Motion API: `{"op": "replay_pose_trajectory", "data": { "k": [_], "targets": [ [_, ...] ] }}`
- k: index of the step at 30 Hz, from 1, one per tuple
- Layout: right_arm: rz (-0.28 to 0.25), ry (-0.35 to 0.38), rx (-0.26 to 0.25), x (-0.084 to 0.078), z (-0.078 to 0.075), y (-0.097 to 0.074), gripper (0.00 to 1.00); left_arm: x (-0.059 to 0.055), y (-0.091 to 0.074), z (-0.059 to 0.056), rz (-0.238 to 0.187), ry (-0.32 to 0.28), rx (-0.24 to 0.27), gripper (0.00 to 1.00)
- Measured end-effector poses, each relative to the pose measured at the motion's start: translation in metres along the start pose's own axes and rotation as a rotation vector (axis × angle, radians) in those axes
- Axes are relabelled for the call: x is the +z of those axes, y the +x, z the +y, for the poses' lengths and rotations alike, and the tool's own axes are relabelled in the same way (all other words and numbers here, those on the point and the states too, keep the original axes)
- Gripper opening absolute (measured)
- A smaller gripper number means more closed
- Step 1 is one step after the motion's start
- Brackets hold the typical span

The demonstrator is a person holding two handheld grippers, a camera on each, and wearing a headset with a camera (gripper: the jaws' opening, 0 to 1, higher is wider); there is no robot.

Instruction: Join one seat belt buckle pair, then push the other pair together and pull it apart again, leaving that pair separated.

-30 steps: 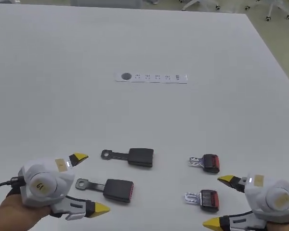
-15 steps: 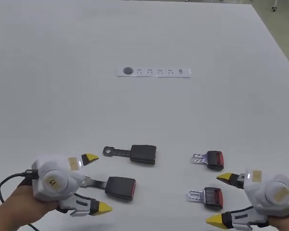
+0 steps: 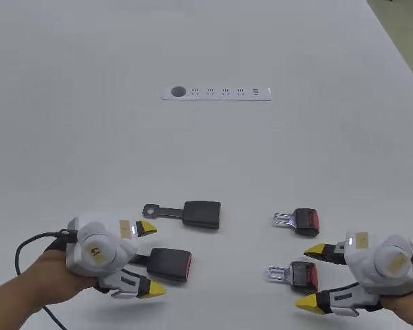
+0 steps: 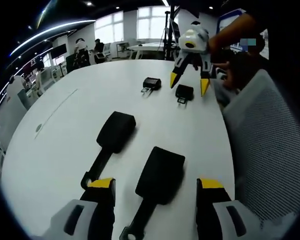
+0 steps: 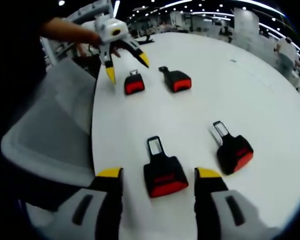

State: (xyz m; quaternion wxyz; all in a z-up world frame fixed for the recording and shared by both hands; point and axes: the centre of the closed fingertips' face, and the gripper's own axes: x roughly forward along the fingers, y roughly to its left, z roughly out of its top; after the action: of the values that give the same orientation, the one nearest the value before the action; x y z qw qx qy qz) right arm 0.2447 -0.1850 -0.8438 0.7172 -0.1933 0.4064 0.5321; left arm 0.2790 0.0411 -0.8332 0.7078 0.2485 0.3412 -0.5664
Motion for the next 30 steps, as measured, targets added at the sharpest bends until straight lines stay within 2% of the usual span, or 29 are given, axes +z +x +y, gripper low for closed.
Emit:
{"op": "replay_pose_trajectory", "data": {
  "k": [8, 11, 12, 16, 18, 20, 21, 22, 24, 27, 29, 30],
  "targets": [
    [0.033, -0.014, 0.03, -0.008, -0.001, 0.002, 0.51, -0.009, 0.009, 0.0, 0.041, 0.029, -0.047, 0.59],
    [0.051, -0.02, 0.04, -0.013, -0.001, 0.003, 0.5, -0.013, 0.011, 0.0, 0.071, 0.063, -0.057, 0.55],
    [0.032, -0.052, 0.043, -0.01, -0.002, 0.003, 0.49, -0.014, 0.012, 0.0, 0.073, 0.066, -0.061, 0.54],
    [0.048, -0.036, 0.049, -0.012, -0.002, 0.0, 0.47, -0.014, 0.014, -0.002, 0.075, 0.074, -0.076, 0.51],
    [0.046, -0.04, 0.052, -0.012, -0.002, 0.0, 0.47, -0.013, 0.016, -0.005, 0.07, 0.076, -0.096, 0.45],
    [0.046, -0.044, 0.057, -0.012, -0.001, -0.001, 0.45, -0.017, 0.019, -0.006, 0.091, 0.095, -0.094, 0.43],
    [0.046, -0.046, 0.059, -0.013, -0.001, -0.001, 0.44, -0.013, 0.02, -0.005, 0.061, 0.136, -0.098, 0.42],
    [0.045, -0.051, 0.059, -0.012, -0.001, -0.001, 0.43, -0.014, 0.019, -0.005, 0.07, 0.109, -0.097, 0.41],
    [0.043, -0.067, 0.058, -0.012, -0.001, -0.001, 0.41, -0.014, 0.018, -0.004, 0.076, 0.11, -0.097, 0.39],
    [0.045, -0.078, 0.058, -0.013, -0.002, -0.001, 0.36, -0.014, 0.019, -0.004, 0.084, 0.152, -0.109, 0.37],
    [0.041, -0.081, 0.06, -0.013, -0.003, 0.0, 0.35, -0.014, 0.019, -0.004, 0.097, 0.217, -0.104, 0.36],
    [0.042, -0.081, 0.06, -0.013, -0.003, 0.0, 0.35, -0.014, 0.019, -0.005, 0.098, 0.185, -0.105, 0.36]
  ]
}}
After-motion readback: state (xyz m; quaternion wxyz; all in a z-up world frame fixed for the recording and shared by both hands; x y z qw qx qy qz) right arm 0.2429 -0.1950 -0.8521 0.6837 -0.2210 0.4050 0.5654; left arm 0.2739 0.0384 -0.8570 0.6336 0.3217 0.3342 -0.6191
